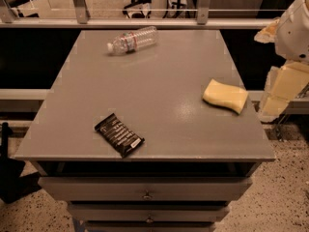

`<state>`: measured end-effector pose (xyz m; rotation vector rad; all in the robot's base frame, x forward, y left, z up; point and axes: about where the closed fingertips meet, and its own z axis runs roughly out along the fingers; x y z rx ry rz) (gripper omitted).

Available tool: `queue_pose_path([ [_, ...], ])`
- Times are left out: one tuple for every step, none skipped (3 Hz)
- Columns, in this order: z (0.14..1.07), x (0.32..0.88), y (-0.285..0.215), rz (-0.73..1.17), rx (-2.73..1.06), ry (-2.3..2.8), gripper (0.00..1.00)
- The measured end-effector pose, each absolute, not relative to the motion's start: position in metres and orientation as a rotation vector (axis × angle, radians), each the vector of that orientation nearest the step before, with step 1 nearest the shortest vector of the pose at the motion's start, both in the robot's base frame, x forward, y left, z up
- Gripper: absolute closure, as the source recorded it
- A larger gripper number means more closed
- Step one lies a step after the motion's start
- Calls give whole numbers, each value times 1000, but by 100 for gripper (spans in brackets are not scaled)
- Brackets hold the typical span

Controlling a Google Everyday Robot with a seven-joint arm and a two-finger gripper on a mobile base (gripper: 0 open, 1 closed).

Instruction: Move water bottle near sponge

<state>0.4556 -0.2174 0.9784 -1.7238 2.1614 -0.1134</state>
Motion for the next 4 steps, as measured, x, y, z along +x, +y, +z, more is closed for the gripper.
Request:
queue_pose_path([
  [973,526,-206,-104,-1750,1964,0],
  [976,585,-186,-60,-1749,1804,0],
  [978,646,-142,51,-1717,1672,0],
  [982,696,-90,128,-1657,1622,0],
])
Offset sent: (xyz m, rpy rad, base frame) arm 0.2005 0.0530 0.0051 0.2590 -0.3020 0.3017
